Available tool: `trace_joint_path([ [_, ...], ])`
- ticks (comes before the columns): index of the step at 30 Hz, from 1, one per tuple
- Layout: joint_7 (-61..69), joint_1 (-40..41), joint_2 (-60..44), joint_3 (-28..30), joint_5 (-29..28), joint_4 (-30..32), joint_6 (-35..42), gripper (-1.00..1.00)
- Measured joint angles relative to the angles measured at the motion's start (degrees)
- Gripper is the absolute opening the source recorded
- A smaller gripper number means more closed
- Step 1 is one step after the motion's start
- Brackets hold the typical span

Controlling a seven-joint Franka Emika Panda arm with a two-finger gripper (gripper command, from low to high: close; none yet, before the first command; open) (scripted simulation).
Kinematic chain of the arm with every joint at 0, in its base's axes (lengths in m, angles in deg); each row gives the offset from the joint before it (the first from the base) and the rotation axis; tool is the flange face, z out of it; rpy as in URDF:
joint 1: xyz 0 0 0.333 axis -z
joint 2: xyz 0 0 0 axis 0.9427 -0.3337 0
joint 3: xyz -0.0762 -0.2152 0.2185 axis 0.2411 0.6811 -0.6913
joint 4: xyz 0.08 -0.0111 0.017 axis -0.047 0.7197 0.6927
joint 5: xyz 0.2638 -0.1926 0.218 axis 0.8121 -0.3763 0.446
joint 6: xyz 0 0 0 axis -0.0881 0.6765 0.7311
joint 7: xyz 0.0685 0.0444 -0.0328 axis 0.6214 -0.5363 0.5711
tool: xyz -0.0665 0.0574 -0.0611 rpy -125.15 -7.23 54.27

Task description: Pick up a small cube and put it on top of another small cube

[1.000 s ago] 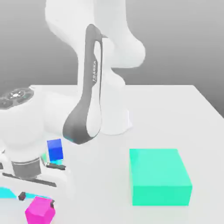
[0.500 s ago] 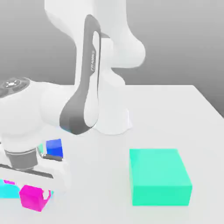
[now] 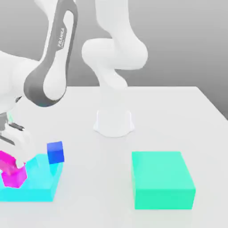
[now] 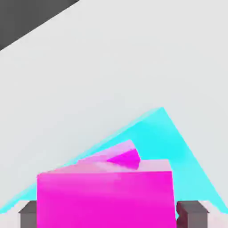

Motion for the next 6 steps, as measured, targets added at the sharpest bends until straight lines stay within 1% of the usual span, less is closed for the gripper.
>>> trace_joint_path([
  [3, -0.21, -0.06, 0.28, 0.09, -0.28, -0.03, 0.28, 1.0],
  [6, -2.58, -0.02, 5.31, 0.54, -3.59, -0.7, 5.63, 1.0],
])
